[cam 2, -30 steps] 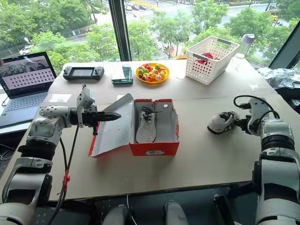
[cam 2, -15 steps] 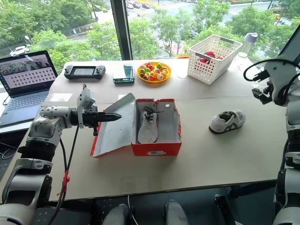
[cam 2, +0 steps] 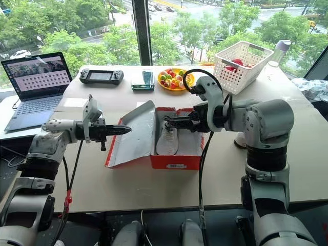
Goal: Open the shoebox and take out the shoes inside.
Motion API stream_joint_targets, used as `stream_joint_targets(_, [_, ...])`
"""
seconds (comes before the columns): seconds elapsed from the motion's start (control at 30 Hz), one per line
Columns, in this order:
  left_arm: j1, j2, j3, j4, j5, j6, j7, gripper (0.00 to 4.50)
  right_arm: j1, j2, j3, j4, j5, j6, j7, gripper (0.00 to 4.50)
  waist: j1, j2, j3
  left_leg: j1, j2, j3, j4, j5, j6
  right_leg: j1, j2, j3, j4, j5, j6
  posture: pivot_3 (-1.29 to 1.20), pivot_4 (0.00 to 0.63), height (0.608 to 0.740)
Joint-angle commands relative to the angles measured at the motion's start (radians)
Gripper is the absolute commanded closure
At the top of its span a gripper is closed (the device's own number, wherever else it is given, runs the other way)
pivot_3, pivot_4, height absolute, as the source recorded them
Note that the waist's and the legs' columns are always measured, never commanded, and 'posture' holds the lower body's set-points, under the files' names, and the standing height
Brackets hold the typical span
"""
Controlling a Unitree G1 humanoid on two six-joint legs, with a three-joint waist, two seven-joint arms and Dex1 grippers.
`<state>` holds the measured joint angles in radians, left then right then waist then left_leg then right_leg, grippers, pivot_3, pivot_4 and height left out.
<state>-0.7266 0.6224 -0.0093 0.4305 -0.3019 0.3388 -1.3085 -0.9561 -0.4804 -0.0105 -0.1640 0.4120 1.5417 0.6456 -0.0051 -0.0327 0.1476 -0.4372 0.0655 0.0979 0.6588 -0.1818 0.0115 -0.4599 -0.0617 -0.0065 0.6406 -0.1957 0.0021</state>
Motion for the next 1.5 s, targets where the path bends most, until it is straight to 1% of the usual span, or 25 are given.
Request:
stream_joint_targets(0.03, [-0.002, 0.004, 0.015, -0.040, -0.019, 0.003, 0.007, 4.50, -0.004, -0.005, 0.074, 0.088, -0.043, -0.135, -0.029, 0.03, -0.003, 0.000, 0.000, -0.001, 0.000, 0.000, 0.001, 0.000, 0.000, 0.000, 0.000, 0.000, 0.000, 0.000, 0.001, 0.00, 0.150, 0.738])
stream_joint_targets(0.17, [0.006, 0.007, 0.017, -0.048, -0.023, 0.006, 0.011, 4.50, -0.011, 0.027, 0.122, 0.203, -0.058, -0.213, -0.040, 0.03, -0.008, 0.000, 0.000, -0.001, 0.000, -0.001, 0.001, 0.000, 0.000, 0.000, 0.001, 0.000, 0.000, 0.000, 0.003, 0.00, 0.150, 0.738])
stream_joint_targets(0.4, [0.010, 0.010, 0.014, -0.052, -0.026, 0.004, 0.015, 4.50, -0.029, 0.179, 0.142, 0.436, -0.079, -0.303, -0.082, 0.03, -0.020, 0.000, 0.000, 0.000, 0.002, -0.004, 0.001, 0.000, 0.000, 0.000, 0.003, -0.002, 0.002, -0.001, 0.003, 0.00, 0.150, 0.738])
stream_joint_targets(0.5, [0.011, 0.012, 0.013, -0.052, -0.023, -0.001, 0.015, 4.50, -0.045, 0.238, 0.151, 0.547, -0.098, -0.373, -0.087, 0.03, -0.020, 0.000, 0.000, 0.000, 0.002, -0.004, 0.001, 0.000, 0.000, 0.000, 0.003, -0.002, 0.002, 0.000, 0.002, 0.00, 0.150, 0.738])
stream_joint_targets(0.63, [0.009, 0.016, 0.015, -0.050, -0.022, -0.004, 0.015, 4.50, -0.051, 0.262, 0.163, 0.655, -0.133, -0.457, -0.080, 0.03, -0.029, 0.000, 0.000, 0.000, 0.002, -0.004, 0.001, 0.000, 0.000, 0.001, 0.003, -0.002, 0.002, 0.000, 0.003, 0.00, 0.150, 0.738])
stream_joint_targets(0.77, [0.007, 0.023, 0.020, -0.054, -0.024, -0.003, 0.015, 4.50, -0.044, 0.252, 0.161, 0.699, -0.158, -0.504, -0.072, 1.01, -0.037, 0.000, 0.000, 0.001, 0.002, -0.004, 0.001, 0.000, 0.000, 0.002, 0.003, -0.002, 0.002, -0.001, 0.004, 0.00, 0.150, 0.738])
stream_joint_targets(0.87, [0.007, 0.025, 0.020, -0.053, -0.022, -0.006, 0.017, 4.50, -0.045, 0.246, 0.165, 0.694, -0.157, -0.509, -0.051, 2.07, -0.039, 0.000, 0.000, 0.001, 0.002, -0.004, 0.001, 0.000, 0.000, 0.002, 0.003, -0.002, 0.002, -0.001, 0.004, 0.00, 0.150, 0.738])
stream_joint_targets(0.93, [0.009, 0.023, 0.018, -0.056, -0.022, -0.008, 0.019, 4.50, -0.048, 0.244, 0.169, 0.684, -0.160, -0.509, -0.039, 2.61, -0.039, 0.000, 0.000, 0.001, 0.002, -0.004, 0.001, 0.000, 0.000, 0.002, 0.003, -0.002, 0.002, -0.001, 0.004, 0.00, 0.150, 0.738])
stream_joint_targets(0.97, [0.010, 0.022, 0.017, -0.059, -0.022, -0.008, 0.020, 4.50, -0.051, 0.243, 0.163, 0.669, -0.160, -0.507, -0.040, 3.00, -0.039, 0.000, 0.000, 0.001, 0.001, -0.004, 0.001, 0.000, 0.000, 0.002, 0.003, -0.002, 0.002, -0.001, 0.004, 0.00, 0.150, 0.738])
stream_joint_targets(1.03, [0.009, 0.021, 0.016, -0.059, -0.022, -0.008, 0.021, 4.50, -0.055, 0.242, 0.155, 0.648, -0.161, -0.506, -0.042, 3.55, -0.039, 0.000, 0.000, 0.001, 0.002, -0.004, 0.001, 0.000, 0.000, 0.002, 0.003, -0.002, 0.002, -0.001, 0.004, 0.00, 0.150, 0.738])
stream_joint_targets(1.1, [0.006, 0.022, 0.015, -0.056, -0.022, -0.008, 0.021, 4.50, -0.070, 0.229, 0.142, 0.554, -0.134, -0.471, -0.030, 3.55, -0.039, 0.000, 0.000, 0.001, 0.002, -0.004, 0.001, 0.000, 0.000, 0.002, 0.003, -0.002, 0.002, -0.001, 0.004, 0.00, 0.150, 0.738])
stream_joint_targets(1.2, [0.005, 0.026, 0.014, -0.053, -0.021, -0.008, 0.018, 4.50, -0.098, 0.183, 0.135, 0.399, -0.111, -0.406, -0.014, 3.55, -0.037, 0.000, 0.001, -0.001, 0.001, -0.005, 0.001, 0.000, 0.000, 0.000, 0.002, -0.002, 0.002, -0.001, 0.004, 0.00, 0.150, 0.738])
stream_joint_targets(1.3, [0.000, 0.028, 0.014, -0.046, -0.020, -0.008, 0.016, 4.50, -0.110, 0.117, 0.094, 0.273, -0.085, -0.332, -0.016, 3.55, -0.035, 0.000, 0.001, -0.002, 0.001, -0.005, 0.001, 0.000, 0.000, -0.001, 0.002, -0.003, 0.002, 0.000, 0.003, 0.00, 0.150, 0.738])
stream_joint_targets(1.43, [-0.002, 0.028, 0.011, -0.040, -0.018, -0.010, 0.014, 4.50, -0.105, 0.083, 0.063, 0.190, -0.058, -0.284, -0.026, 3.55, -0.032, 0.000, 0.001, -0.003, 0.001, -0.005, 0.001, 0.000, 0.000, 0.000, 0.002, -0.004, 0.001, 0.000, 0.003, 0.00, 0.150, 0.738])
stream_joint_targets(1.5, [-0.004, 0.025, 0.008, -0.038, -0.018, -0.012, 0.014, 4.50, -0.113, 0.066, 0.017, 0.149, -0.037, -0.257, -0.035, 3.55, -0.031, 0.000, 0.001, -0.002, 0.001, -0.005, 0.001, 0.000, 0.000, 0.000, 0.002, -0.004, 0.001, -0.001, 0.003, 0.00, 0.150, 0.738])
